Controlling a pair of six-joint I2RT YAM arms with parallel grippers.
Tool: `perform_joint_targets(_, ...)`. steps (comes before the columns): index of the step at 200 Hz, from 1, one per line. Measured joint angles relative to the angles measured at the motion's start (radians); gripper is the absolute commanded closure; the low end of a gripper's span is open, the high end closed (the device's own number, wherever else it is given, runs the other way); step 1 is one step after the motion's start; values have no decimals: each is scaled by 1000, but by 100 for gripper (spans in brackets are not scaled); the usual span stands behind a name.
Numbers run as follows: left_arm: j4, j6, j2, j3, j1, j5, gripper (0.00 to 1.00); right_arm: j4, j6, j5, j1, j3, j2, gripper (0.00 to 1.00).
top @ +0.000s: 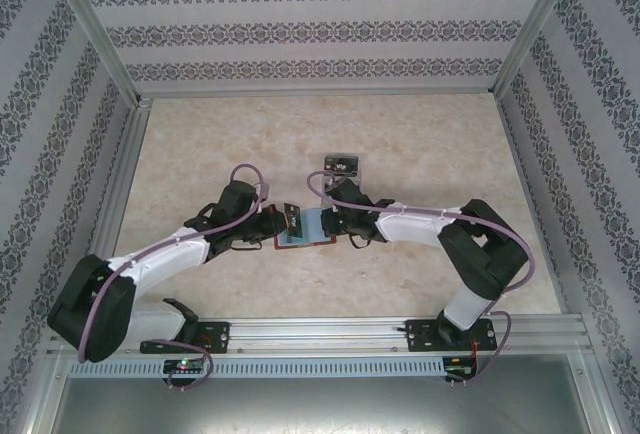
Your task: Take the credit cards out of the card holder
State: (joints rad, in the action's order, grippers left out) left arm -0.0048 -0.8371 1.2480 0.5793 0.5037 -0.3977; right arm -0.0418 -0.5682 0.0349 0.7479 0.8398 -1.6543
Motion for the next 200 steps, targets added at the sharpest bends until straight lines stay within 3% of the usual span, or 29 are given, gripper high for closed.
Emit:
perform_joint_targets(32,-114,65,-75,35,6,37,100,-23,33,-19,0,-2,165,71)
perform_joint_targets(68,-254,190,-81,187,72,151,100,-24,96,-91,-27,-54,430,50)
perform_joint_targets(93,-326,293,-36,317,145,262,100,-21,118,-140,-69,-154,628,33)
perform_joint_targets(115,-389,397,54,443,207,386,100,-21,135,-178,-107,-257,778,10)
perform_joint_targets(127,-424,456,113,512,237,452,100,-25,127,-200,-124,-314,860,2)
perform_joint_targets(162,-506,645,295,723,296,617,100,-38,121,-234,-177,-423,1044,2)
perform_joint_targets(200,-526,895,411,841,302,699,100,-45,106,-233,-202,-450,1141,2)
